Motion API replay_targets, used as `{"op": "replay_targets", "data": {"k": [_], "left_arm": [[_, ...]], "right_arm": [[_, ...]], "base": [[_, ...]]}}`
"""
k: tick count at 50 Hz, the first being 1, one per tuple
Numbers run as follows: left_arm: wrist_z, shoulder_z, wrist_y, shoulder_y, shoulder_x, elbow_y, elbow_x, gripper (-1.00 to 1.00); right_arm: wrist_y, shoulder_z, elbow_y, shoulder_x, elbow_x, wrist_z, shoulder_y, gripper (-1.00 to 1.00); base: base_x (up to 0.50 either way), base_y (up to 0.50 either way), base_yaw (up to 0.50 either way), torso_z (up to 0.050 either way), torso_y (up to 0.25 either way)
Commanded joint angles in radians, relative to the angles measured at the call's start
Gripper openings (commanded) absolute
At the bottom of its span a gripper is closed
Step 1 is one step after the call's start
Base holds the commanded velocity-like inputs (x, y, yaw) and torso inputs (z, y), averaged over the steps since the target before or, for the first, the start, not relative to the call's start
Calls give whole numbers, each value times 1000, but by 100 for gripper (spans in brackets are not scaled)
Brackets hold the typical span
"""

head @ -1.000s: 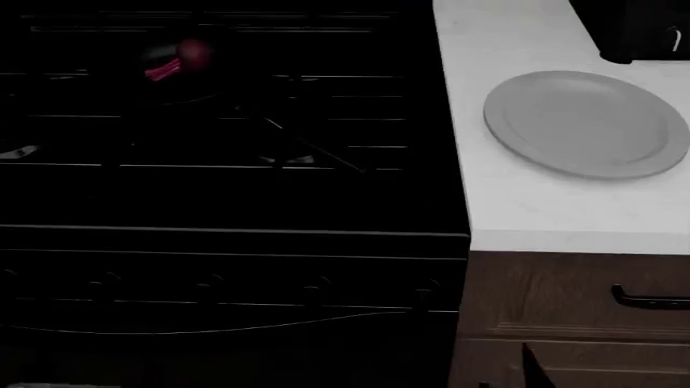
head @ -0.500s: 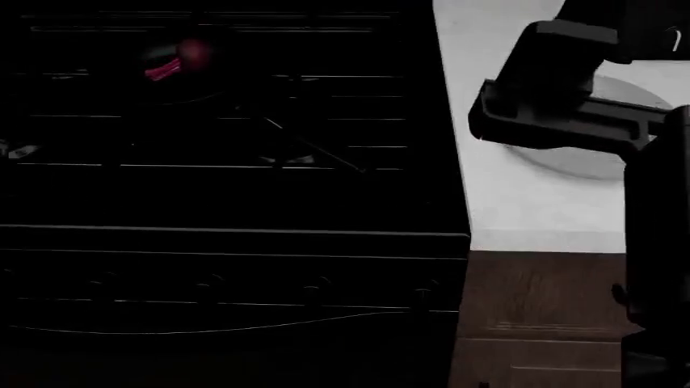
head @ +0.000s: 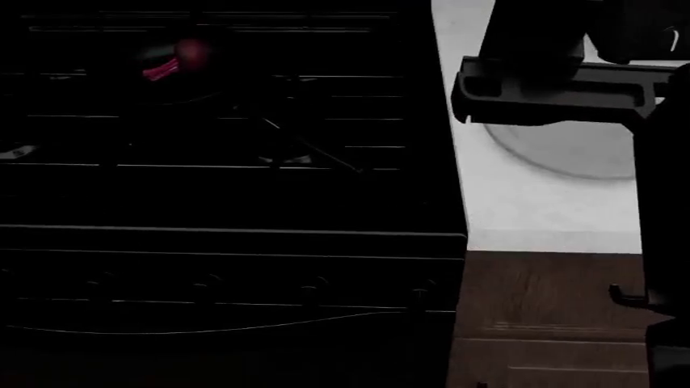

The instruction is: Pick the beet from the pan and place it on the plate.

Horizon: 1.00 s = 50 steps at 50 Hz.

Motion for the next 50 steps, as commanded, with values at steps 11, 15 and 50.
{"op": "replay_targets", "data": {"k": [11,15,50], "left_arm": [[-66,-31,15,39,9,26,-42,100],[-79,-41,19,46,3,30,-57,100],[-93,-91,27,80,3,22,-156,100]], "right_arm": [[-47,-9,-1,-23,-82,-104,-29,100],[-46,-34,-13,-22,-103,-114,-34,100],[-73,-85,0,-36,-105,-109,-44,100]], "base": [[0,-500,0,0,0],[0,-125,0,0,0],[133,0,0,0,0]]}}
